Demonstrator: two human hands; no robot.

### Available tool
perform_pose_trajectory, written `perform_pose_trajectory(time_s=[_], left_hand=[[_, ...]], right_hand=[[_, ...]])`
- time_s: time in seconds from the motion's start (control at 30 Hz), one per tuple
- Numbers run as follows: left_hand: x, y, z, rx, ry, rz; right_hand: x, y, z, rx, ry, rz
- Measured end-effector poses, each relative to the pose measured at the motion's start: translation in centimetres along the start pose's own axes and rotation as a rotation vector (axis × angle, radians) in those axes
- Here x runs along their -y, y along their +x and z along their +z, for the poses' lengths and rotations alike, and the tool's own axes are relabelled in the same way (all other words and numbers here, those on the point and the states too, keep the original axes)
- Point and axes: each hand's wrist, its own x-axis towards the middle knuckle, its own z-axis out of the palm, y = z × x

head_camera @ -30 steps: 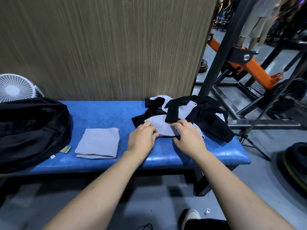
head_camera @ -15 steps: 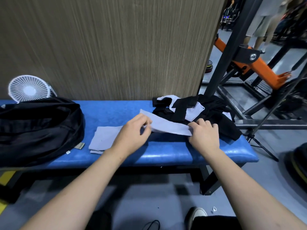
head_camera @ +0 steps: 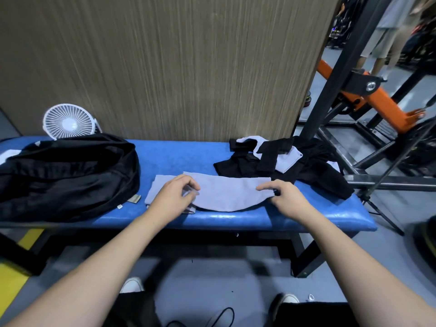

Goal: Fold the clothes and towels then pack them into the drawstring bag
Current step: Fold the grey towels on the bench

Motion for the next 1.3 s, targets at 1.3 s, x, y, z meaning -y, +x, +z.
perform_pose_trajectory(time_s=[1.3], left_hand=[[-3.4, 0.1, 4.1, 0.015, -0.194, -0.156]], right_hand=[[6.0, 0.5, 4.9, 0.015, 0.488, -0.162]])
